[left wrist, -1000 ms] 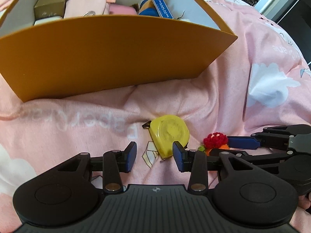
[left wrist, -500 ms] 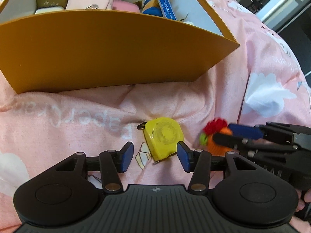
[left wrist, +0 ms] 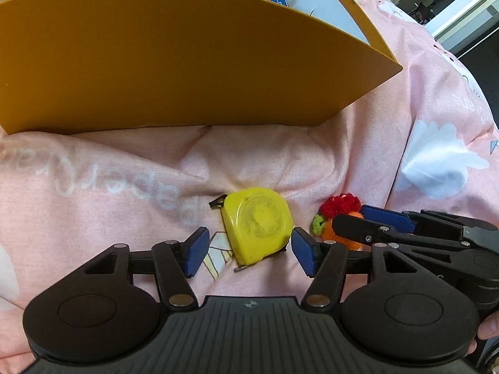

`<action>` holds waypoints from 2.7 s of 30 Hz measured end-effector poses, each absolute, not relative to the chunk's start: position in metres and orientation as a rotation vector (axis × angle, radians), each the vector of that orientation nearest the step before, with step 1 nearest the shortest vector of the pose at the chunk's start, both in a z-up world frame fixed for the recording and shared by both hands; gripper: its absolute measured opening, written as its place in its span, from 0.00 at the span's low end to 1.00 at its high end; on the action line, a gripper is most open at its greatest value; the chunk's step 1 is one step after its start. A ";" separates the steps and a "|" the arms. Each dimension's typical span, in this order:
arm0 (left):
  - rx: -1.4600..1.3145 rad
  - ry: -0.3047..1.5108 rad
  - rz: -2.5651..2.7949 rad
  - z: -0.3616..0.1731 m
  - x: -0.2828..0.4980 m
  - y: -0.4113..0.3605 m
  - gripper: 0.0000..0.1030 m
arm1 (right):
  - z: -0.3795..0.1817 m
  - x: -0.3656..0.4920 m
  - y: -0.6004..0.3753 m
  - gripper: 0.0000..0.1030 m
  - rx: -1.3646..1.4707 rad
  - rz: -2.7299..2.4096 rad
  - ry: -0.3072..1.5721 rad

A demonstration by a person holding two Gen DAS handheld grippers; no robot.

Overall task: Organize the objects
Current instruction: 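Move both grippers out to the yellow tape measure and orange crocheted ball, then grasp the yellow tape measure with the left gripper while the right grasps the orange ball, then carry the tape measure and orange ball into the orange box with both grippers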

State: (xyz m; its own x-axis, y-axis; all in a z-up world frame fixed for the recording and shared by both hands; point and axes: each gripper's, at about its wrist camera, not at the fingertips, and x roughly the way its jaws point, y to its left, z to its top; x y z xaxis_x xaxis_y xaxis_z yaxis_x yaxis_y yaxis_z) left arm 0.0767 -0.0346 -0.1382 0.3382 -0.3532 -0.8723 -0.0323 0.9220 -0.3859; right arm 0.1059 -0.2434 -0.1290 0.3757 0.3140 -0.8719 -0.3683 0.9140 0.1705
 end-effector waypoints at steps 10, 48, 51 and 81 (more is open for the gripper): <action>-0.322 1.233 -0.218 -0.146 0.083 -0.049 0.69 | -0.133 0.107 -0.246 0.38 -0.020 0.430 1.114; -0.340 1.212 -0.189 -0.135 0.065 -0.014 0.54 | -0.129 0.104 -0.248 0.38 -0.020 0.448 1.100; -0.330 1.227 -0.184 -0.137 0.064 -0.014 0.55 | -0.129 0.105 -0.247 0.38 -0.024 0.450 1.103; -0.403 1.153 -0.214 -0.107 0.075 -0.012 0.58 | -0.107 0.102 -0.242 0.38 -0.038 0.542 1.047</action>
State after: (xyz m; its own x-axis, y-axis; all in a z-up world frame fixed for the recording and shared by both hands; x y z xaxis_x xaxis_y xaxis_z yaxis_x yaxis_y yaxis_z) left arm 0.0749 -0.0116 -0.1070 0.3959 -0.3677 -0.8414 -0.0408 0.9084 -0.4162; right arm 0.1023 -0.2419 -0.1067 0.3817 0.4066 -0.8300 -0.4423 0.8689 0.2223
